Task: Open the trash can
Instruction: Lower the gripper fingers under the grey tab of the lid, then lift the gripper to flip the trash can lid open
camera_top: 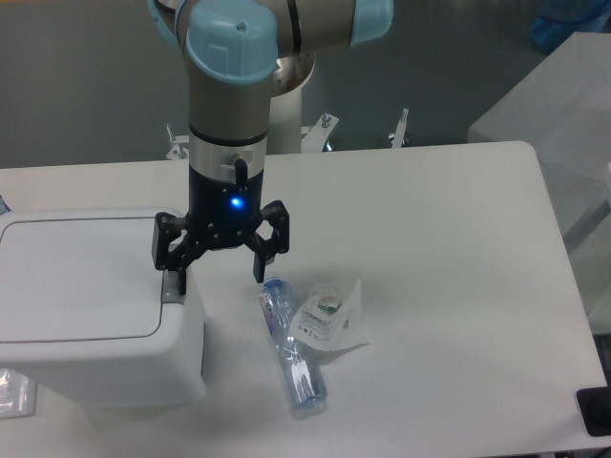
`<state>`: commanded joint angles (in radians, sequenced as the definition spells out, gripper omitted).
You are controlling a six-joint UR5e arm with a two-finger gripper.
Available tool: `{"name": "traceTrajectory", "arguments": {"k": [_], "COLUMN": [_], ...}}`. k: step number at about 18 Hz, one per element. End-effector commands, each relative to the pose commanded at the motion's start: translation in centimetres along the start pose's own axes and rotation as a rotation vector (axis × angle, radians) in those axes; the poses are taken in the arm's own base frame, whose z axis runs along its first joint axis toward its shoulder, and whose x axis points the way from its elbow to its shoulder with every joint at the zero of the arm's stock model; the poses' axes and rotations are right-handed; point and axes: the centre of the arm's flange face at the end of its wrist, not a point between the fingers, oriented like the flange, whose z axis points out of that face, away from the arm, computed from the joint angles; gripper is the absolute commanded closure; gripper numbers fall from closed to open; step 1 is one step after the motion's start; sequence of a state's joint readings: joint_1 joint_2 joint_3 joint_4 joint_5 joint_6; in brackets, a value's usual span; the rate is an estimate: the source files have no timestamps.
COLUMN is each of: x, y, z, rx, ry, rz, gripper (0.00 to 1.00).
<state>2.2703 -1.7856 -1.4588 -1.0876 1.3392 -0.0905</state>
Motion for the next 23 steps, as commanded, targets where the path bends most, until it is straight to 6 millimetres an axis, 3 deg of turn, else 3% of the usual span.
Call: {"name": "traceTrajectory", "arguments": {"k": [16,20,23], "x": [-0.1,0.4,0.3], "y": [0.2,-0.4,-1.9], "z": [0.3,-1.4,-3.6], "rx": [-0.004,0.037,0.182], "ry": [0.0,0.003,-0.023], "rz": [0.0,0.023,0.049], "gripper": [0.0,0.0,0.0]}}
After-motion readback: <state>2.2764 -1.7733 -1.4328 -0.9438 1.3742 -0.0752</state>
